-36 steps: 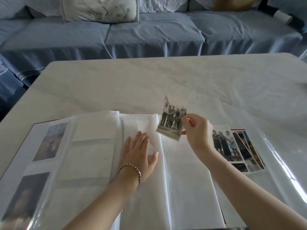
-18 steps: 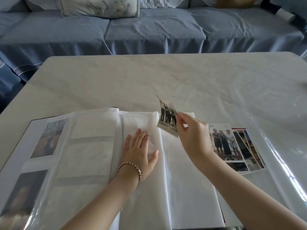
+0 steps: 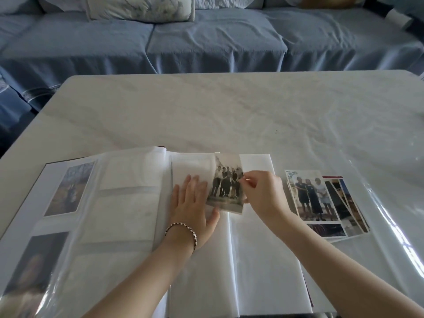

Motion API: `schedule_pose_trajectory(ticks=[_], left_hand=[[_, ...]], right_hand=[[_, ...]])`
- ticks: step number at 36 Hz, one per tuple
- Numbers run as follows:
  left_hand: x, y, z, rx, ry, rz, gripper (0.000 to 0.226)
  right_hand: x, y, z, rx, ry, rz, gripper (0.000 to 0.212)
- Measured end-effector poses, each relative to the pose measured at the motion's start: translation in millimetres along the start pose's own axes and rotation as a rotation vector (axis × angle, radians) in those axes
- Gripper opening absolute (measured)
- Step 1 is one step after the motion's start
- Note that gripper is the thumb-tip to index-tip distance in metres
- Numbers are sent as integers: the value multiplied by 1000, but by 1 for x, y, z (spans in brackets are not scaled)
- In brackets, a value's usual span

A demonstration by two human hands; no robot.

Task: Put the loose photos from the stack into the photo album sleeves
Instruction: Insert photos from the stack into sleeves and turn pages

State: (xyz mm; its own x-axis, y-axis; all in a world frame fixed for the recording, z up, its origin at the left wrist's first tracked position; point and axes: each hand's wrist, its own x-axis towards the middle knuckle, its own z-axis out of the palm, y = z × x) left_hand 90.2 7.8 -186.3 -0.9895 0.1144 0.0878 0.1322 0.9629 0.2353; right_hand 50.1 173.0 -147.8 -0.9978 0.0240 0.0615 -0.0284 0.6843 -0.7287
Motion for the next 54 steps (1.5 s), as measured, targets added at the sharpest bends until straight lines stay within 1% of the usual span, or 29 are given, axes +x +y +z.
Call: schedule_pose_trajectory(ticks=[4,8,9,11,12,14,16,17,21,24,27,29,31,33,34,37,39,41,43,45,50,54], left_hand=[[-1,3,-5,12,-12,-57,60],[2,-1,-11,71,-107,-7,54],[5,-4,-15,71,-122,-8,52],[9,-11,-25,115,-136,-26,50],[9,-16,-30,160,-142,-39,55],[7,-27,-37,237,-164,-69,73],[5,-38,-41,245,-166,-100,88],[4,-43,-42,239,-163,-104,92],[1,-52,-42,254,-171,-63,99],[1,-53,-40,254,-164,-60,100],[1,-54,-40,251,-175,-59,99],[0,-54,-40,246,-188,-60,100],[0,-53,-40,239,-185,-67,101],[0,-53,-41,230,-179,-71,100],[0,-53,-41,224,-176,-72,100],[0,-54,-42,214,-163,-70,101],[0,-54,-42,211,-157,-70,102],[0,-53,-42,207,-158,-71,102],[0,-54,-42,201,-165,-71,102],[0,-55,-43,199,-171,-70,103],[0,-54,-42,198,-178,-79,103],[0,-55,-41,196,-174,-76,103]], right_hand=[[4,2,-1,120,-92,181,27],[13,3,1,97,-149,214,37],[16,2,3,89,-169,217,35],[21,0,9,117,-196,246,19],[22,-2,11,158,-199,267,15],[24,-4,16,228,-195,293,29],[23,-6,20,242,-173,277,35],[22,-6,20,237,-168,276,36],[19,0,17,163,-190,250,25],[21,2,10,115,-220,227,23],[25,-1,6,92,-266,169,13],[28,-6,8,74,-302,137,9],[30,-11,13,29,-334,94,11],[29,-16,19,-30,-344,54,22],[28,-19,22,-41,-342,52,23],[24,-22,29,3,-291,40,16],[21,-20,33,129,-221,68,8],[19,-18,36,252,-152,138,24],[19,-20,38,295,-140,197,22],[21,-23,40,292,-164,252,18],[23,-32,40,250,-298,321,18],[14,-31,36,229,-300,317,27]])
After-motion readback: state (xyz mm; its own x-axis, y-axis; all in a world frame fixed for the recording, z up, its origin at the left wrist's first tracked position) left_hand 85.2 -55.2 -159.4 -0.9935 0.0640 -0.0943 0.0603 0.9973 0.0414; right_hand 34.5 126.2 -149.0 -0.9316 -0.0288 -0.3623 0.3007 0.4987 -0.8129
